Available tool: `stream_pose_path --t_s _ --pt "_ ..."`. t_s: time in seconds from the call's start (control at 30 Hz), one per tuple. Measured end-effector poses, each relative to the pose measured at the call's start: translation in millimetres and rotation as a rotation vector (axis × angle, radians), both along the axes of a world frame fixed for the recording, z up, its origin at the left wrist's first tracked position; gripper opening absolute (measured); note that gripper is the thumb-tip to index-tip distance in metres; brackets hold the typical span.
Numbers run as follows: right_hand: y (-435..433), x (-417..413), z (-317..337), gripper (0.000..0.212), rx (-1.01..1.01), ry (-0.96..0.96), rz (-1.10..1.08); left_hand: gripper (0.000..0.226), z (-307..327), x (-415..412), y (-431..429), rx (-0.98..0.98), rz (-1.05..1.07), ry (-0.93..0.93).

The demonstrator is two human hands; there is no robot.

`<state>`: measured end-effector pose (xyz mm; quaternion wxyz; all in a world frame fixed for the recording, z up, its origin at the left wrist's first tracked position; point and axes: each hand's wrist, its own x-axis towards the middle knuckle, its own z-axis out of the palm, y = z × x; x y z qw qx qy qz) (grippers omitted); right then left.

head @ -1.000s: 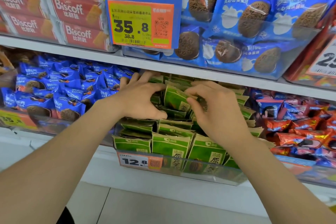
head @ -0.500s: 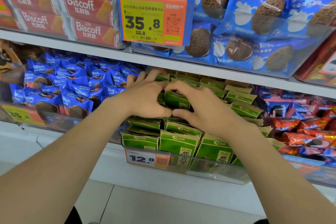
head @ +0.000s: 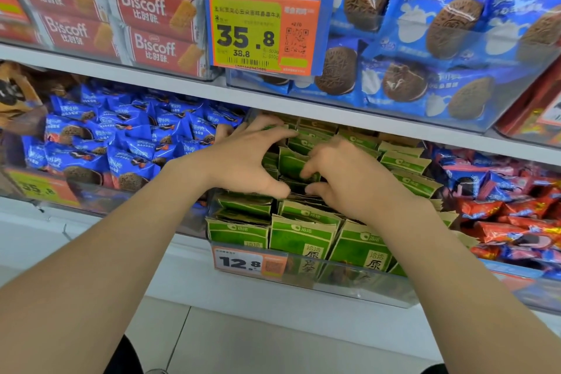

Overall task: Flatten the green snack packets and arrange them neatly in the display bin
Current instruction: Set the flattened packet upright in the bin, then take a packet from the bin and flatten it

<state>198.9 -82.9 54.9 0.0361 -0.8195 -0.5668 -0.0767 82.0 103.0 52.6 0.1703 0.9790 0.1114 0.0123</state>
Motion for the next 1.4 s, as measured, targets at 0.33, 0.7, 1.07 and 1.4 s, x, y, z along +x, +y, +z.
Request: stream_pose_path --t_s 0.33,0.7,1.07,1.4 --pt "2.5 0.0 -10.7 0.036 0.317 -0.014 -0.145 0.043 -20.6 -13.2 -4.3 -0.141 -0.030 -0.416" --pt "8.4 3.2 -5.1 0.045 0.054 0.137 -0.257 0.043 -16.0 -5.5 -34.0 0.133 0.091 -0.043" --pt "-5.9 -15.5 7.9 0.061 -0.207 0.145 -0.285 0.042 -10.2 -7.2 -30.3 -0.067 0.197 -0.364" --pt "-15.4 -26.6 -4.1 0.051 0.005 0.169 -0.242 0.036 -8.5 -16.5 -40.9 0.025 0.015 0.014"
